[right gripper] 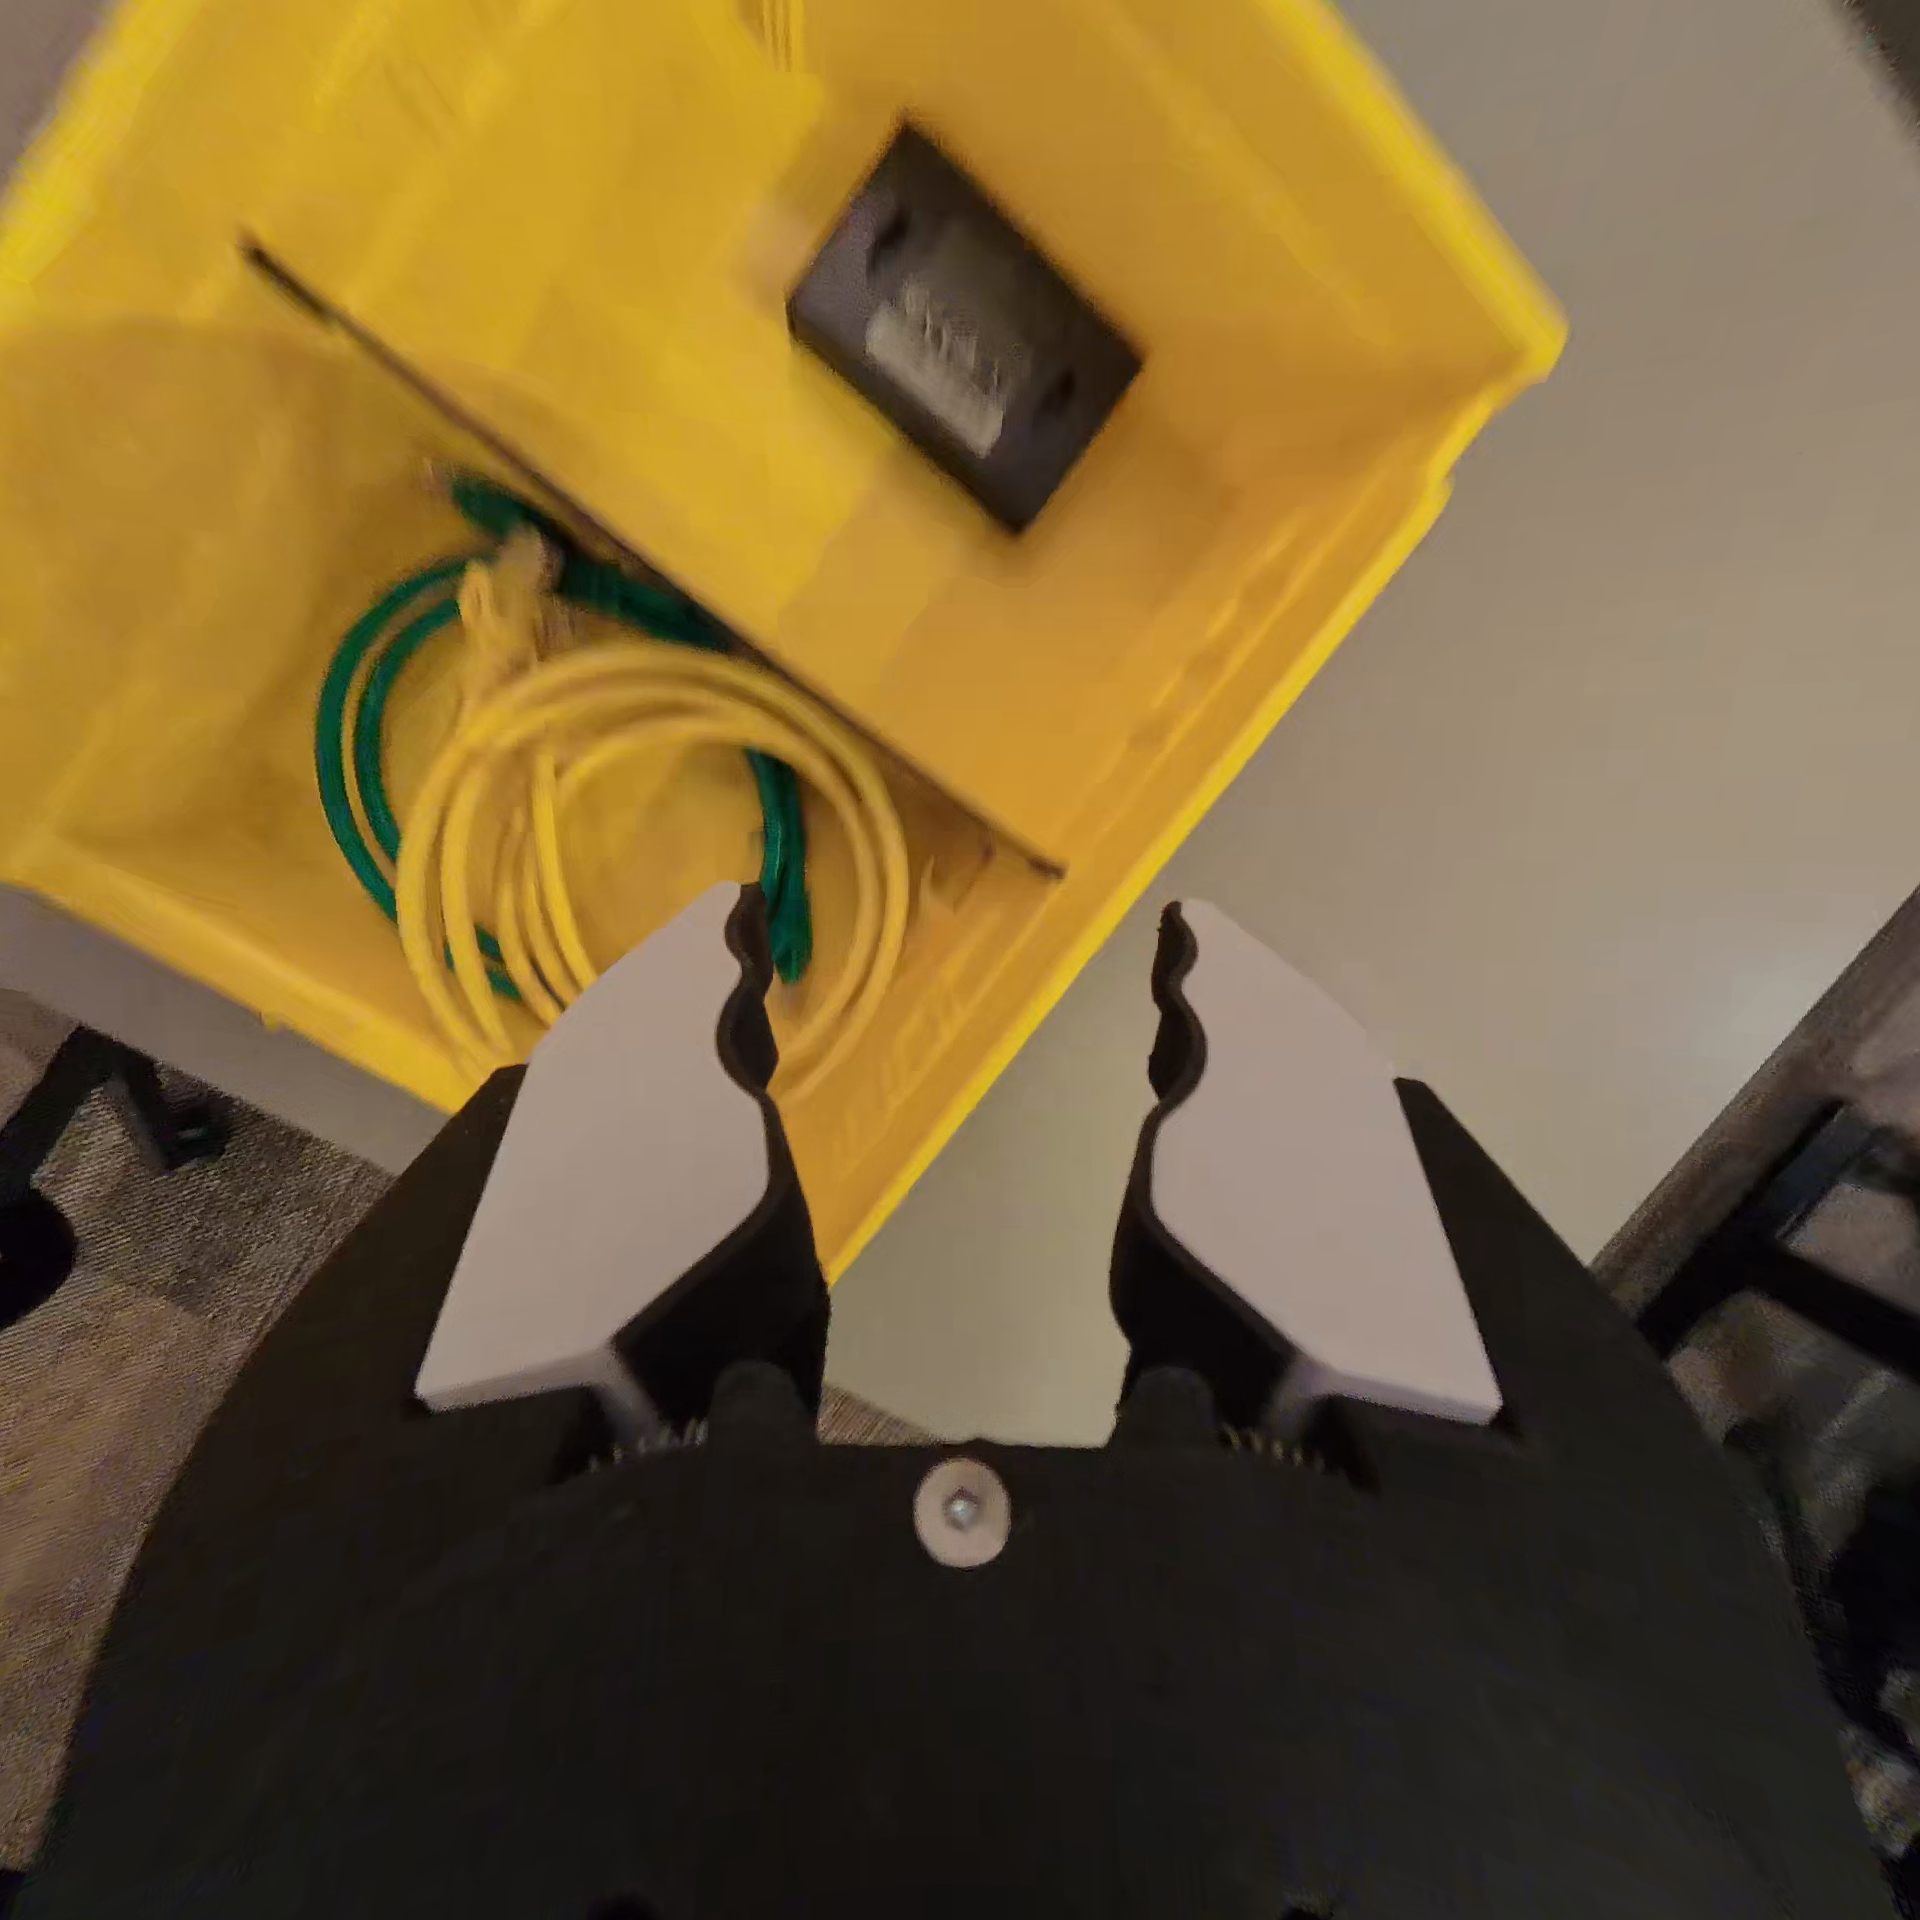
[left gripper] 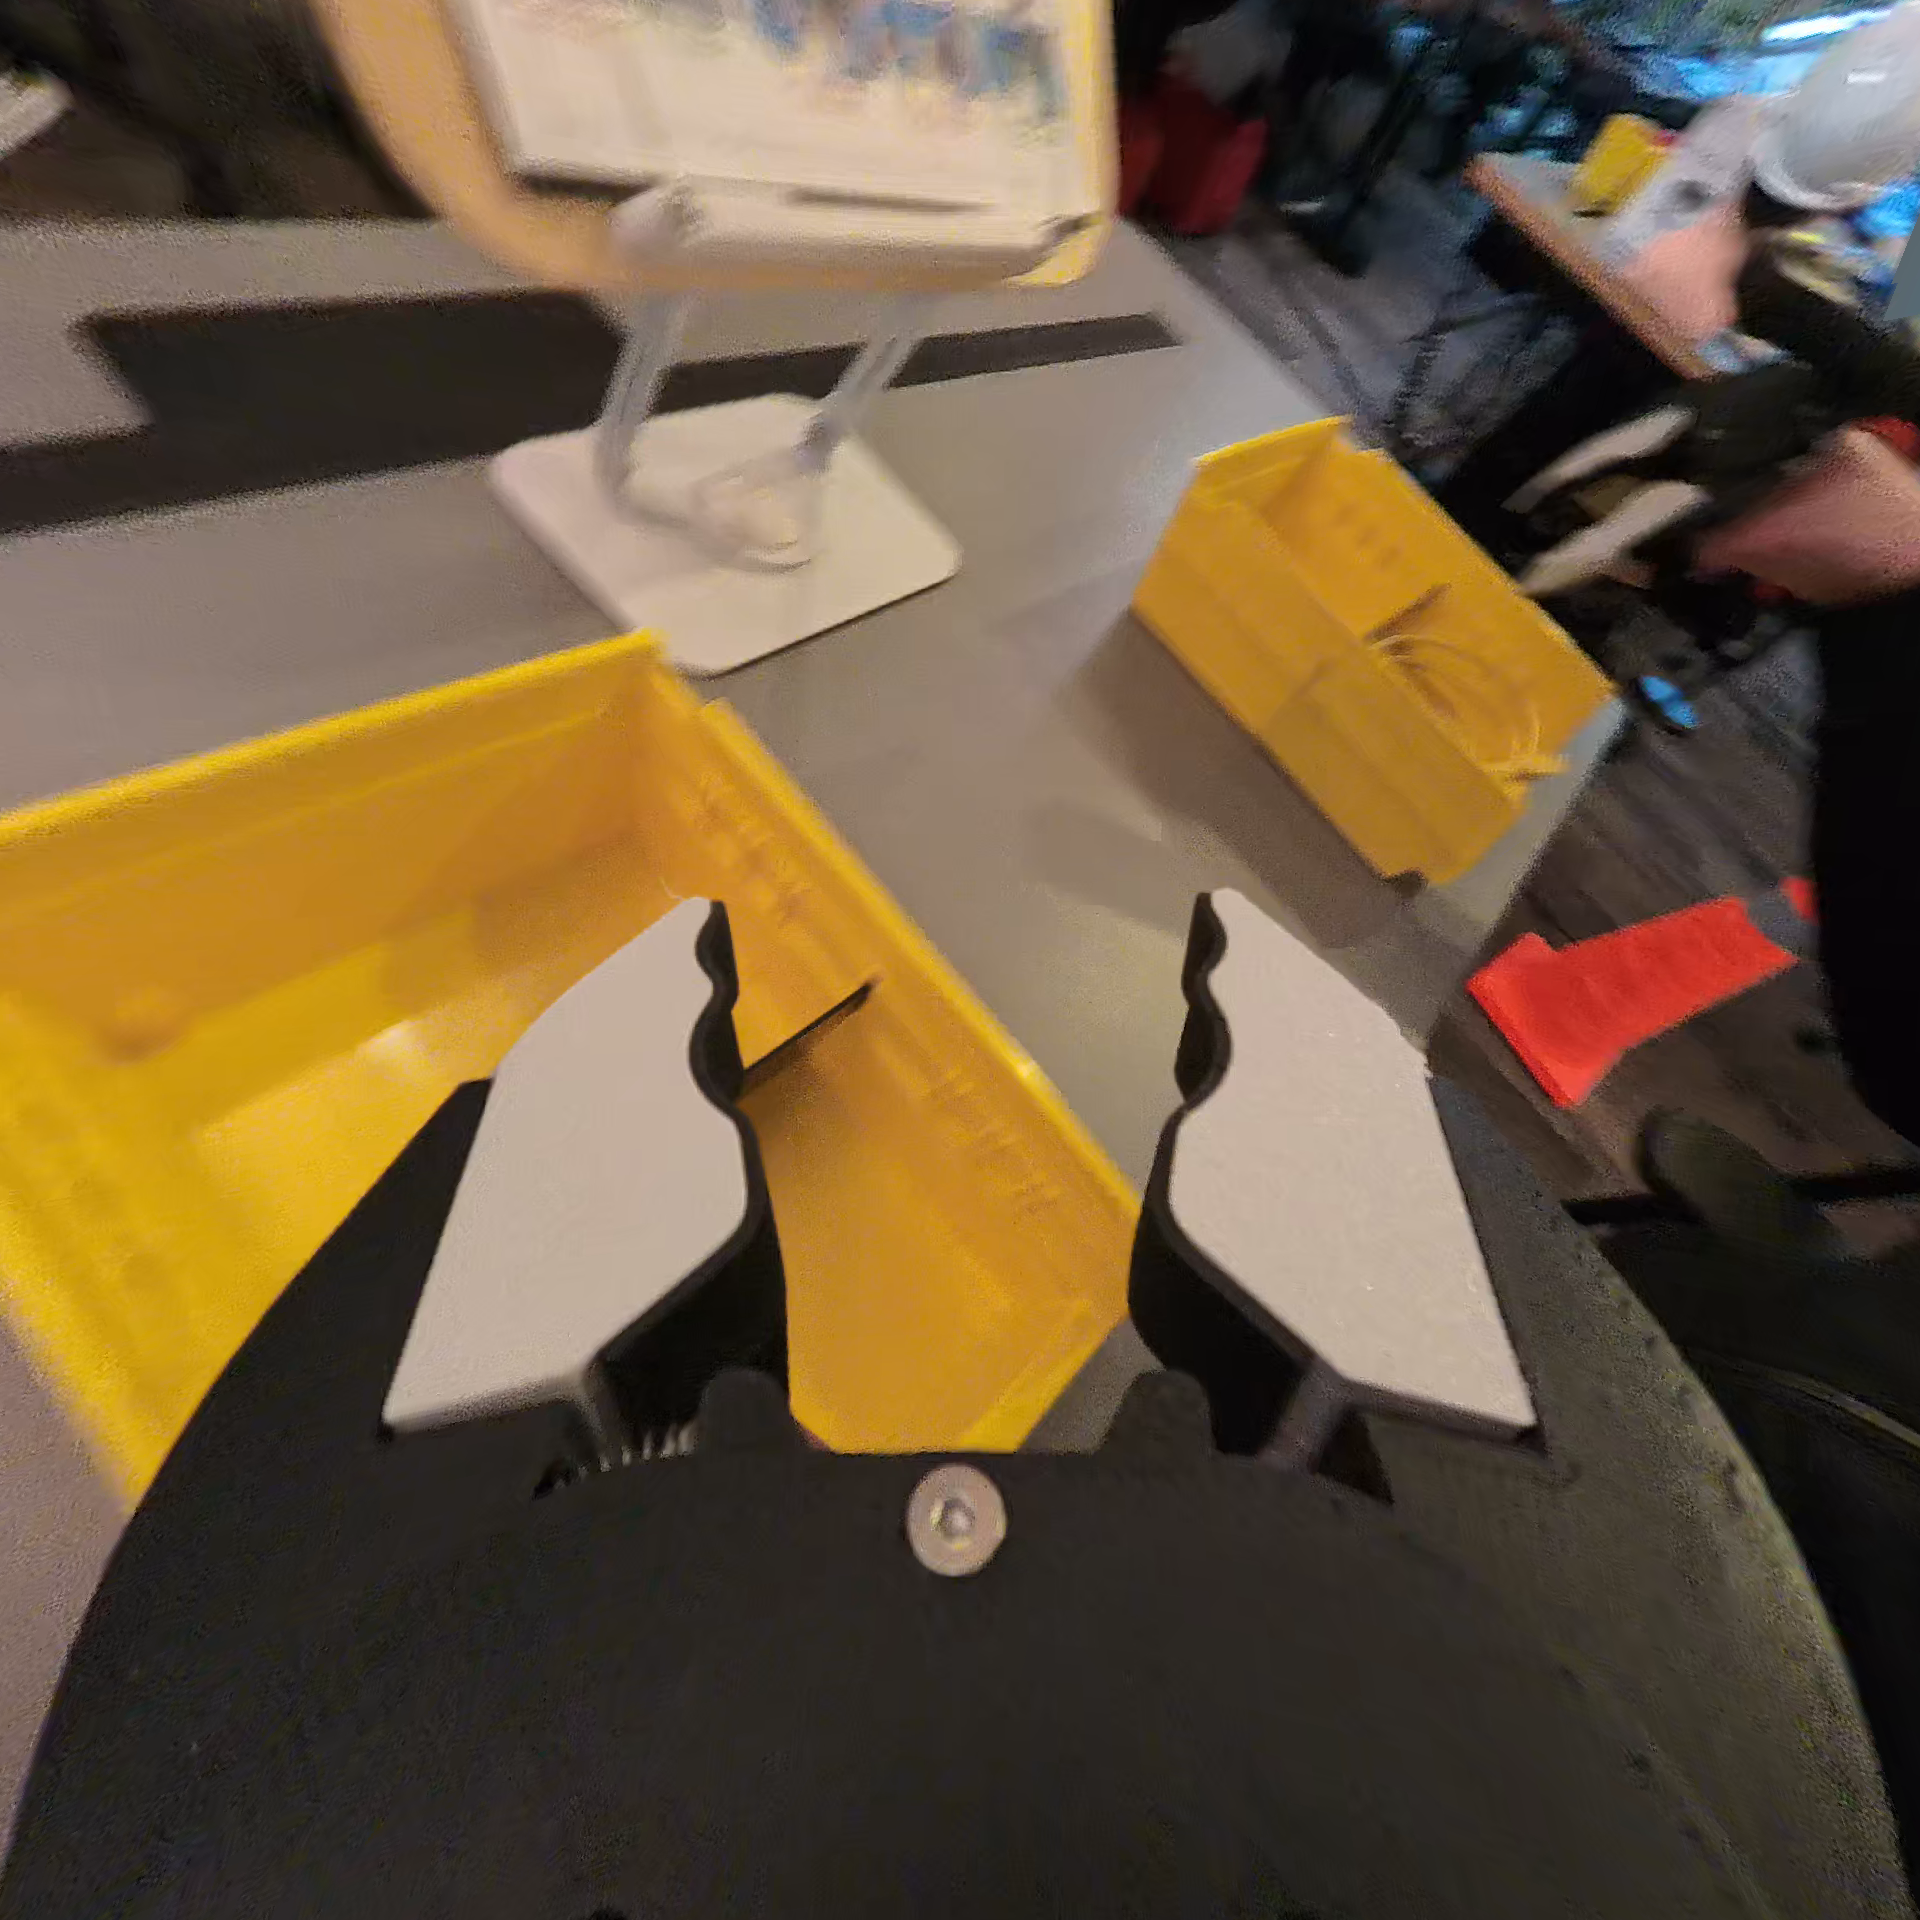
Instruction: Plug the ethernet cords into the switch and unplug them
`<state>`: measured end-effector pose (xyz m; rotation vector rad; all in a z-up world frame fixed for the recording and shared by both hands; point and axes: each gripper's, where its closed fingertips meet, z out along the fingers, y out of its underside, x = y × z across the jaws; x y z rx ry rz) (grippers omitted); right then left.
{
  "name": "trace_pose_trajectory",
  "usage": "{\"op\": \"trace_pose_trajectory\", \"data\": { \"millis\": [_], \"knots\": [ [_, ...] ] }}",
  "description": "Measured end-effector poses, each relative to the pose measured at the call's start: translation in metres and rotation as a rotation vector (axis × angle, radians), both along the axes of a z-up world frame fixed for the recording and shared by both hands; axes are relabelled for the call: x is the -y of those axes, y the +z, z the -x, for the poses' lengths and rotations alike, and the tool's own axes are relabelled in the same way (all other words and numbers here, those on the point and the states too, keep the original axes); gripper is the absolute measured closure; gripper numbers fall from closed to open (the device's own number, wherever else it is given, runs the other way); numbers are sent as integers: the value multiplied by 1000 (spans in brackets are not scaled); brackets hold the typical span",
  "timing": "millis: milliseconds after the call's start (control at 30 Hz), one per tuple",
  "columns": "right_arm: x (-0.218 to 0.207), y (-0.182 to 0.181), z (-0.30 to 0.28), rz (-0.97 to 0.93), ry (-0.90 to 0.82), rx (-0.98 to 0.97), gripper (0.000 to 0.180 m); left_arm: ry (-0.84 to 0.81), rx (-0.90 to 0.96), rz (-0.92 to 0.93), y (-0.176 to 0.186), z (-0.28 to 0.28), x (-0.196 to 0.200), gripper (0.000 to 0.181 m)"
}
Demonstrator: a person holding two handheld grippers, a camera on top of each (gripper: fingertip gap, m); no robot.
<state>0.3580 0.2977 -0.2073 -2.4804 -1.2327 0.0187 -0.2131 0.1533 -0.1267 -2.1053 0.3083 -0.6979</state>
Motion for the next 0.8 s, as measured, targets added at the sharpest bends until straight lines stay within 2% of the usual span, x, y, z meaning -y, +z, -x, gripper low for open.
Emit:
{"op": "trace_pose_trajectory", "data": {
  "millis": [33, 200, 300, 333, 367, 433, 567, 800],
  "knots": [
    [10, -7, -10, 12, -21, 3, 109, 74, -53, 11, -12, 22, 2, 100],
    [32, -36, -40, 38, -125, -65, 110, 308, -325, 207, -87, 111, 32, 89],
    [39, -53, -35, 112, -141, -139, 114, 308, -355, 286, -114, 116, 43, 89],
    [42, -59, -32, 136, -130, -147, 118, 293, -420, 294, -122, 119, 44, 90],
    [44, -63, -27, 160, -118, -157, 129, 273, -481, 299, -130, 122, 45, 98],
    [40, -66, -26, 139, -143, -151, 134, 261, -518, 360, -150, 127, 48, 114],
    [38, -65, -15, 136, -177, -212, 141, 240, -551, 425, -176, 135, 55, 162],
    [40, -67, 27, 97, -194, -289, 141, 247, -538, 383, -170, 140, 53, 175]
  ]
}}
